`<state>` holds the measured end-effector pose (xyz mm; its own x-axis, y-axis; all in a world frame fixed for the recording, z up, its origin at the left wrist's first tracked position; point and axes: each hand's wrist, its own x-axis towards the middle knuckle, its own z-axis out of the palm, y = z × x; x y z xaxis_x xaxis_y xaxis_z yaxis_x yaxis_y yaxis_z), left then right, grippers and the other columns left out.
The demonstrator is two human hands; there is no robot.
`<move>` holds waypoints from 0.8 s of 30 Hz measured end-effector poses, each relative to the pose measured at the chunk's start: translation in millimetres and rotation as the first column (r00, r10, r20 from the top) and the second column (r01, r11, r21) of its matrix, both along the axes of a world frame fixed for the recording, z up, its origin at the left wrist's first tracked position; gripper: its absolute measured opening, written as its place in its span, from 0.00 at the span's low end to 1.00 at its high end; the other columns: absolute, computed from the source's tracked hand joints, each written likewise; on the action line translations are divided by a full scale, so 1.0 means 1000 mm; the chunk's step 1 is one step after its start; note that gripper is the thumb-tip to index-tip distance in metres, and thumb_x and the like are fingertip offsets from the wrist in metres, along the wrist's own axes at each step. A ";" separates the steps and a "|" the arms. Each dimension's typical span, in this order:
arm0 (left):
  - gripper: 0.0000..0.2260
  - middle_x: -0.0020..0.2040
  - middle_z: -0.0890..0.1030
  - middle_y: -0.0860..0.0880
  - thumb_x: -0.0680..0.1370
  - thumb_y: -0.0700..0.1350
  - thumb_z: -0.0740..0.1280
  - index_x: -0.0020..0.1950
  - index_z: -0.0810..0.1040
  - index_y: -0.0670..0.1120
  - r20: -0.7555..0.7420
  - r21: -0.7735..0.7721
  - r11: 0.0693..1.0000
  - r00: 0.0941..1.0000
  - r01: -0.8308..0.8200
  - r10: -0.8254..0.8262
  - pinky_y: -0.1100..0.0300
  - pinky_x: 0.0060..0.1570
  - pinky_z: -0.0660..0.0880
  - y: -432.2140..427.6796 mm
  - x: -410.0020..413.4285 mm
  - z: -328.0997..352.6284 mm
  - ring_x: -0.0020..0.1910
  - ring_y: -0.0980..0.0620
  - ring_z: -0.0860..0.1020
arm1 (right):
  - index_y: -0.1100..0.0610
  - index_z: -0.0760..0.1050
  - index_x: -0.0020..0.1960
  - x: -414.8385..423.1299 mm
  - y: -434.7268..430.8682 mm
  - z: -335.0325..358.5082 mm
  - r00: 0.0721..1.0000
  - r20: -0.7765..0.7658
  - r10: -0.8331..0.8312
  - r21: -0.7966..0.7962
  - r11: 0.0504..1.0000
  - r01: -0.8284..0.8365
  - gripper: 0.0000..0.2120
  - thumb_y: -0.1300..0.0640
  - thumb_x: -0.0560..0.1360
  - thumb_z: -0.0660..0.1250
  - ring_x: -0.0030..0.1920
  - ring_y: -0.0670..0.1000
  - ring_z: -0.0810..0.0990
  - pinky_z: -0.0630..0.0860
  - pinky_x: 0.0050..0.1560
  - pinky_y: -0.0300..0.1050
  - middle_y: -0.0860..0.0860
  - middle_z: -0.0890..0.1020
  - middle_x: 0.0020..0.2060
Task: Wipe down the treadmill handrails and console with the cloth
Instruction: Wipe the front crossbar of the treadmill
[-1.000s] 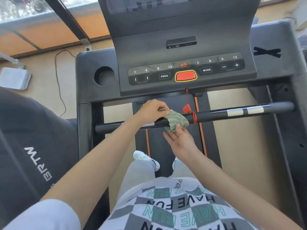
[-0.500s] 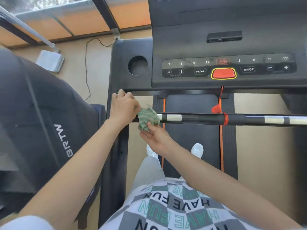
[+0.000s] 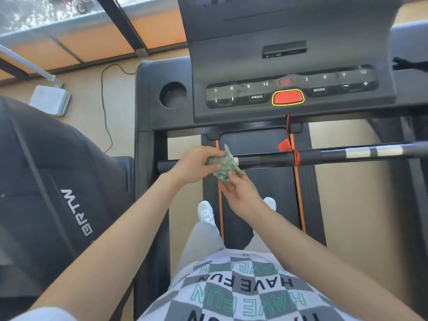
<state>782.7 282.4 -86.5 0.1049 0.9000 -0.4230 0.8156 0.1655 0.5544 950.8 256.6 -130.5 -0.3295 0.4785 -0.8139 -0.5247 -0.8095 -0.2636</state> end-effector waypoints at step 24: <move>0.09 0.52 0.88 0.53 0.80 0.47 0.70 0.57 0.87 0.49 0.035 0.044 0.972 0.972 0.230 -0.232 0.53 0.56 0.77 0.122 0.242 -0.013 0.53 0.52 0.83 | 0.56 0.77 0.66 0.213 0.068 -0.002 0.948 0.126 -0.293 0.104 0.954 0.281 0.13 0.58 0.82 0.66 0.61 0.52 0.83 0.79 0.58 0.46 0.54 0.84 0.60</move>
<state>1024.4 404.3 -99.7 0.3281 0.8654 -0.3787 0.8062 -0.0476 0.5897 1163.9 324.2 -132.4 -0.0550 0.6044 -0.7948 -0.6854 -0.6017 -0.4102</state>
